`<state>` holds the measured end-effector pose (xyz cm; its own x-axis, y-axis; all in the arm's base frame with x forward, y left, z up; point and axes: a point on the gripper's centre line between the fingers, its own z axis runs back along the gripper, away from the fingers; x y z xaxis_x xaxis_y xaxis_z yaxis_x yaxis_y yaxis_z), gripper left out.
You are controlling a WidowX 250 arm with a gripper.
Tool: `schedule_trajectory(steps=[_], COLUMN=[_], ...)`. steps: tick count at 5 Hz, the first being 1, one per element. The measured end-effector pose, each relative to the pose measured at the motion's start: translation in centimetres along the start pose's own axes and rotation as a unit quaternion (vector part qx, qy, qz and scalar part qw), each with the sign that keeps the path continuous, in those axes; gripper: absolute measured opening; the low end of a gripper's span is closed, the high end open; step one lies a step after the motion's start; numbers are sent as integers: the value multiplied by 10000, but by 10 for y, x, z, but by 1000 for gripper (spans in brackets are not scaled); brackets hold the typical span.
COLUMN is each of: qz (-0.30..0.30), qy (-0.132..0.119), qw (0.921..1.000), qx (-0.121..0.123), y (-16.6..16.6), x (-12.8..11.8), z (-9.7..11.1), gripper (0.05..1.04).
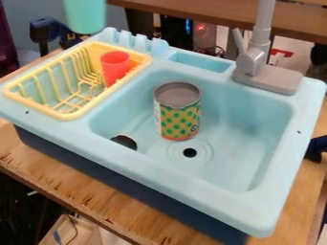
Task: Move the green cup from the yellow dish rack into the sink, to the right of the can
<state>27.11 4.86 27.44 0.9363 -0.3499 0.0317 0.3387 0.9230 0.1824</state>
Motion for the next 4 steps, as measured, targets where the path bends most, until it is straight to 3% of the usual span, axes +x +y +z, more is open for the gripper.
schedule_trajectory(steps=[1,2,3,4], qz=[-787,-1605,-1990,-2214], qy=[-361,-510,-623,-780], qw=[9958,9845,9757,9663], qx=[-286,-491,-671,-1056], y=[-53,-103,-149,-186], x=[5,11,21,41], z=[5,1,-11,-36], gripper=[77,77,77,77])
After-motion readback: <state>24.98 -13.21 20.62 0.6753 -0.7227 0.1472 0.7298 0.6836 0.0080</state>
